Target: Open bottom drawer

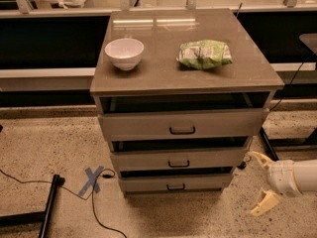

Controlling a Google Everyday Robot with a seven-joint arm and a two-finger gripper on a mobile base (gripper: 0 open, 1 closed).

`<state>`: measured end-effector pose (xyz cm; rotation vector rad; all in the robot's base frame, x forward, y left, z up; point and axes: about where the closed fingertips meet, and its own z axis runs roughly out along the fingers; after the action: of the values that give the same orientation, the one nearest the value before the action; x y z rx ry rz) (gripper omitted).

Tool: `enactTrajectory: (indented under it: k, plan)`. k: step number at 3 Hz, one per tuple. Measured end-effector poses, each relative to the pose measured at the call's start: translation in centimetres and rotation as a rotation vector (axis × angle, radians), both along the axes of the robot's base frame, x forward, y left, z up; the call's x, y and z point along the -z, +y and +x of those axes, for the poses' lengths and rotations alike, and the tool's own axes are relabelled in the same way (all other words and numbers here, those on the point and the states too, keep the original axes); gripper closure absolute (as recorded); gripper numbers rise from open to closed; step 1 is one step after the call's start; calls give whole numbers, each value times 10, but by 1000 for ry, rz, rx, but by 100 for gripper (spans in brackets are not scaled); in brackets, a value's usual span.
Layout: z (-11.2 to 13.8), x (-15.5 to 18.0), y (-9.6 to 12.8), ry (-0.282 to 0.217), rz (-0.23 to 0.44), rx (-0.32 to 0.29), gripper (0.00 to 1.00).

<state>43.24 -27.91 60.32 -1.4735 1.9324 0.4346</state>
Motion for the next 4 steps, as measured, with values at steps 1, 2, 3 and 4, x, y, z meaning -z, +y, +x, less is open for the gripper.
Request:
enactTrajectory:
  k: [1,2,3,4]
  plan:
    - [-4,28,17,-36,-74,-71,0]
    - [-4,83,35,-69,-193,-138,0]
    - [5,93,35,-113,-239,-135,0]
    - [6,93,35,-113,-239,-135,0]
